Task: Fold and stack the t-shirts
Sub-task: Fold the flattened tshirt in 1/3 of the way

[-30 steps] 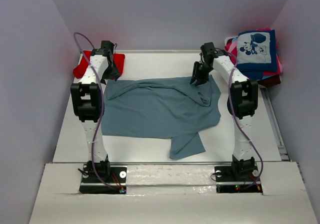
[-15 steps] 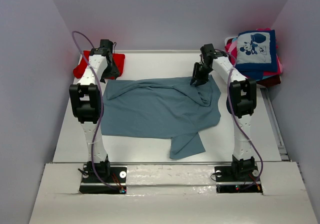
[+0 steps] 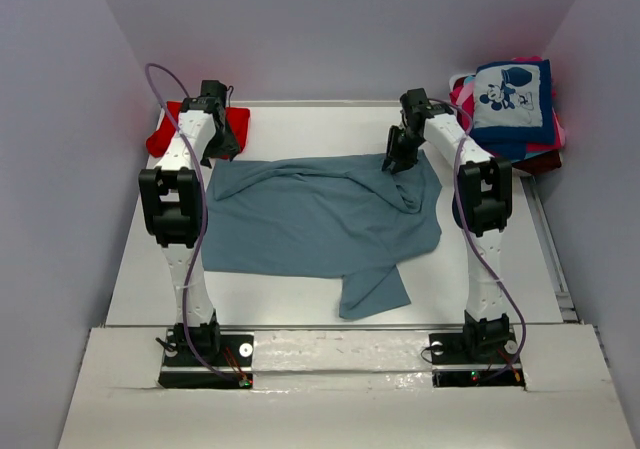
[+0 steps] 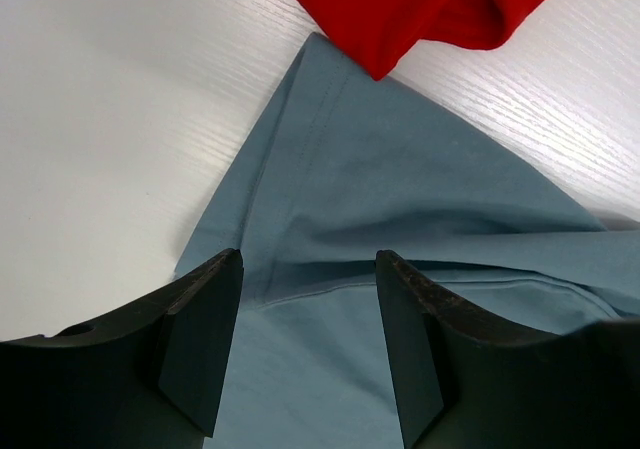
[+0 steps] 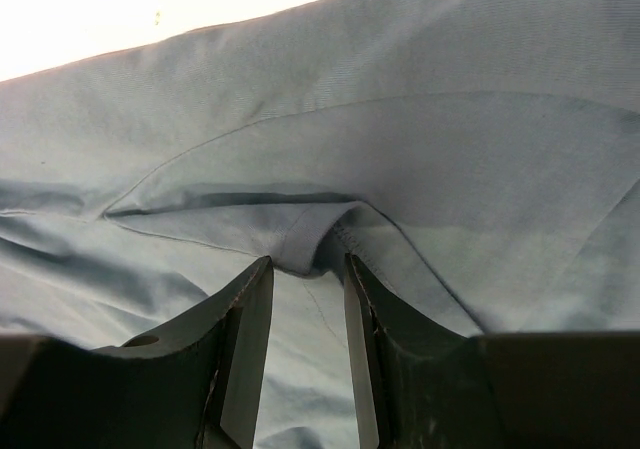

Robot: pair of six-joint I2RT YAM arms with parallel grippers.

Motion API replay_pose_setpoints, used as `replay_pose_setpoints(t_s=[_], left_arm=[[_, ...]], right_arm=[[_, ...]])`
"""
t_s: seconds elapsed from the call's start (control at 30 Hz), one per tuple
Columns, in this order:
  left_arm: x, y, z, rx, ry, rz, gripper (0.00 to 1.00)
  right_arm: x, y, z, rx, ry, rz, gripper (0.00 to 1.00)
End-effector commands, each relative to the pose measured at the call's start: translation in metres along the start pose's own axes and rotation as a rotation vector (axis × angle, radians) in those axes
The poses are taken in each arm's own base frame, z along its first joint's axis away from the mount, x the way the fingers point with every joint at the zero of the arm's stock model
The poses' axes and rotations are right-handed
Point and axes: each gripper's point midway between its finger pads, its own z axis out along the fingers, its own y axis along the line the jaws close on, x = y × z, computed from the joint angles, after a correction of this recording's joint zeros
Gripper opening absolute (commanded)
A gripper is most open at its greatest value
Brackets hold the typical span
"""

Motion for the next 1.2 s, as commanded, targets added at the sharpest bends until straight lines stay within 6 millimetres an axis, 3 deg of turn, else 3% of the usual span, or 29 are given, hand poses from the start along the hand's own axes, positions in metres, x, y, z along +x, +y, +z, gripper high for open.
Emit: replay_pose_setpoints(t_s=[0.0,0.4,0.8,1.17], left_arm=[[-0.012,0.002,-0.025,0.017,-0.061,-0.003,0.67],[-0.01,0.003,-0.021,0.01,-0.055,-0.001,0.67],[-0.008,0.003,-0.019,0.008,-0.051,-0.001,0.67],[-0.004,0.003,-0.014,0.003,-0.038,0.004,0.67]], right_arm=[[-0.013,0.002,0.002,0.012,-0.048,-0.028,0.4],[-0.004,0.007,0.013,-0.027,0.002,-0.022,0.4],[-0.002,0.012,0.004,-0.051,0.001,-0.015,0.14],[0.011,0.017,-0.021,-0.077,0.015,-0.017,0.07]])
